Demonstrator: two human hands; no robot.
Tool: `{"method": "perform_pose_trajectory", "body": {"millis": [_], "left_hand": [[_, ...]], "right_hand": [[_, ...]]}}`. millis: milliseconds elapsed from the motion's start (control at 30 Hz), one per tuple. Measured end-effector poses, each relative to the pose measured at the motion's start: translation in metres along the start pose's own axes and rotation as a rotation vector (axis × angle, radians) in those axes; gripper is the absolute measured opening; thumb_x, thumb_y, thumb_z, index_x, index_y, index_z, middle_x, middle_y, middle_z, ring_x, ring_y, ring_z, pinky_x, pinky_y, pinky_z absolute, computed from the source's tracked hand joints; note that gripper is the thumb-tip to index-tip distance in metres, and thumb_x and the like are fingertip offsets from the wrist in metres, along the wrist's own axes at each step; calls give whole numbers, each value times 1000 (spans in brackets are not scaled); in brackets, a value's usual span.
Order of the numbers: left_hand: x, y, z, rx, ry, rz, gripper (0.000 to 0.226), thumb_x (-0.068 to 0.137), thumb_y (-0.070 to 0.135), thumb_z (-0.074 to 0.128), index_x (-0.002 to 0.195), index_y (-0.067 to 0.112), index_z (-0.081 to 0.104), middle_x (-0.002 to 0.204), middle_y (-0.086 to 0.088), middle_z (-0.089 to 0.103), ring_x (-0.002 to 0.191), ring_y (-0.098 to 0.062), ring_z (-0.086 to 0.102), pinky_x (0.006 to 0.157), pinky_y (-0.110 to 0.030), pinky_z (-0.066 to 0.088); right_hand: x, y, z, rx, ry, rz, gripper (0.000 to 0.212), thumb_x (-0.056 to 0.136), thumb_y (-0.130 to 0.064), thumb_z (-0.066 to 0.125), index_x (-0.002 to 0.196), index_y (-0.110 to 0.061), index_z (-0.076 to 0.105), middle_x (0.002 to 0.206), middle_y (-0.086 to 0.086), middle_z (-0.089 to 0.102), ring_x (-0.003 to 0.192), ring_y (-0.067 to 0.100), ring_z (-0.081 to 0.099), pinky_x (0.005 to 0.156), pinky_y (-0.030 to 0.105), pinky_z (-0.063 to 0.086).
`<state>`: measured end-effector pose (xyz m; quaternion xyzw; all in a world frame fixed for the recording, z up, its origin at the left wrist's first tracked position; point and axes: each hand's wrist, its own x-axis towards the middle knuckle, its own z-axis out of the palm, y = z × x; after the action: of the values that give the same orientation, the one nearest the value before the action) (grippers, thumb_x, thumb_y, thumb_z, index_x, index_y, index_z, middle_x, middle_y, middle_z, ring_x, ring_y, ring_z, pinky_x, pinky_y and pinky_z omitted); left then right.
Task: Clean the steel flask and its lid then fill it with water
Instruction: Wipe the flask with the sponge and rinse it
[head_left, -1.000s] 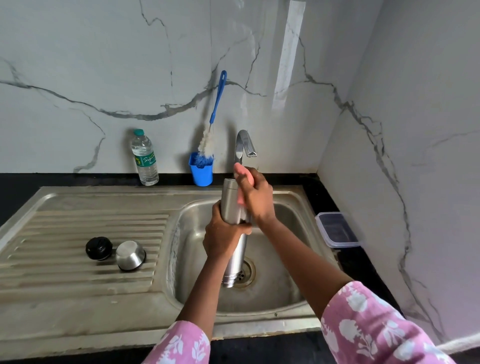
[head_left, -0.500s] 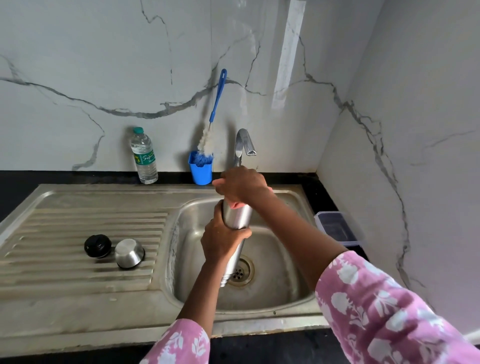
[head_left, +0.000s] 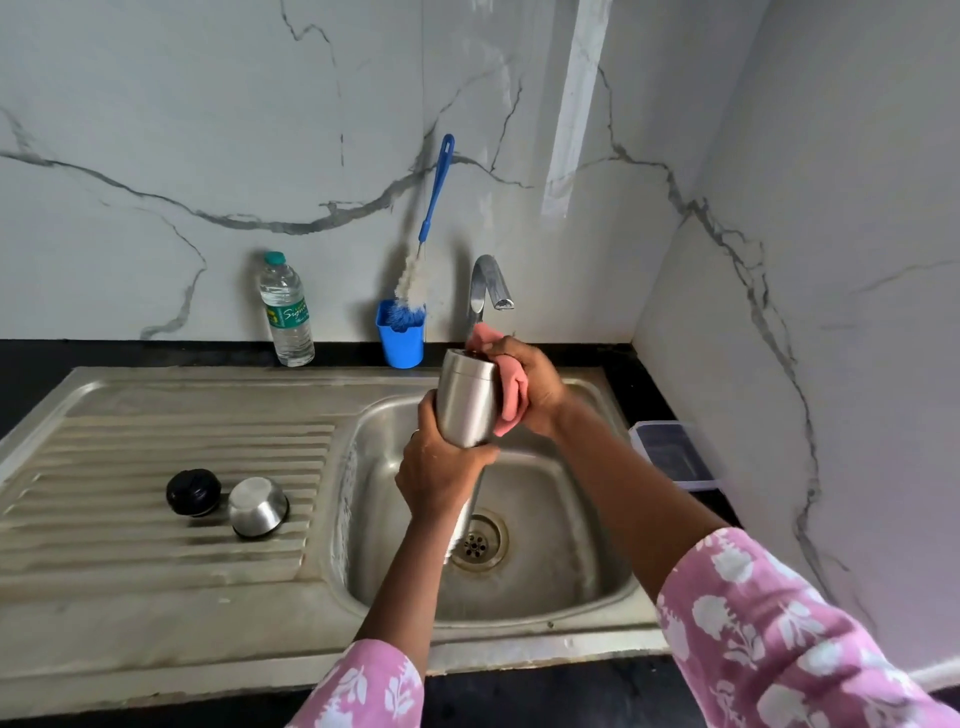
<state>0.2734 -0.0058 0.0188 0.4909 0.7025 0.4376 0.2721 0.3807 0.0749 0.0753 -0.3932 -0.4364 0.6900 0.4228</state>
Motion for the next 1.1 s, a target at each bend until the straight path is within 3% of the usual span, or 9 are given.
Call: {"method": "perform_pose_trajectory", "body": {"millis": [100, 200, 333, 500, 600, 767, 867, 933, 1100], "left_hand": [[4, 2, 0, 12, 20, 8, 88, 57, 35, 82, 133, 30, 38, 106, -2, 64, 92, -27, 61, 77, -38, 49], [6, 4, 2, 8, 8, -1, 89, 58, 37, 82, 134, 29, 37, 109, -4, 66, 96, -30, 62, 80, -41, 51], [13, 12, 0, 72, -47, 46, 88, 61, 36, 81, 137, 28, 36, 109, -5, 65, 98, -31, 61, 73, -32, 44], [23, 16, -12, 241, -51, 207, 99, 60, 36, 78, 145, 27, 28, 119, -7, 63, 105, -31, 58, 79, -35, 44], [26, 22, -19, 307, -11, 242, 102, 61, 37, 77, 148, 28, 25, 124, -6, 60, 109, -31, 57, 80, -34, 43], [20, 22, -22, 441, -72, 309, 101, 61, 42, 74, 147, 32, 22, 121, -4, 60, 106, -27, 58, 82, -34, 45], [17, 18, -21, 437, -70, 288, 98, 59, 45, 73, 144, 34, 24, 120, -2, 60, 106, -25, 58, 84, -35, 47], [17, 19, -19, 402, -68, 261, 96, 59, 44, 74, 142, 33, 27, 121, -1, 59, 108, -26, 57, 84, -35, 45], [14, 21, -16, 379, -78, 217, 94, 60, 41, 74, 141, 31, 27, 121, -3, 59, 108, -26, 57, 82, -34, 44]], "right_hand": [[-4, 12, 12, -21, 187, -112, 42, 76, -34, 56, 111, -12, 58, 90, 7, 64, 81, 20, 61, 76, 33, 50], [-13, 14, 24, -328, 366, -229, 37, 87, -40, 53, 116, -18, 60, 103, 9, 67, 93, 24, 63, 81, 36, 51], [-27, 3, 31, -895, 450, -452, 42, 93, -32, 52, 133, -20, 50, 125, 6, 53, 107, 22, 54, 90, 30, 40], [-32, -38, 43, -1493, 444, -254, 33, 96, -36, 41, 117, -13, 52, 113, 10, 56, 105, 35, 54, 83, 38, 43], [-23, -57, 49, -1611, 309, -176, 28, 96, -31, 37, 113, -14, 50, 98, 8, 45, 99, 33, 49, 75, 35, 35], [-4, -68, 45, -1381, 227, 64, 17, 90, -28, 46, 86, -14, 55, 94, 12, 59, 74, 23, 53, 67, 29, 39], [-4, -73, 38, -1122, 71, 124, 17, 88, -12, 50, 72, -12, 53, 73, 9, 52, 63, 17, 44, 59, 26, 36], [-3, -71, 31, -863, 109, 147, 18, 82, -16, 55, 65, -16, 47, 63, 5, 45, 53, 16, 40, 52, 24, 34], [-5, -51, 15, -382, 226, 193, 16, 73, -30, 61, 71, -18, 51, 55, 4, 48, 50, 19, 46, 54, 25, 38]]}}
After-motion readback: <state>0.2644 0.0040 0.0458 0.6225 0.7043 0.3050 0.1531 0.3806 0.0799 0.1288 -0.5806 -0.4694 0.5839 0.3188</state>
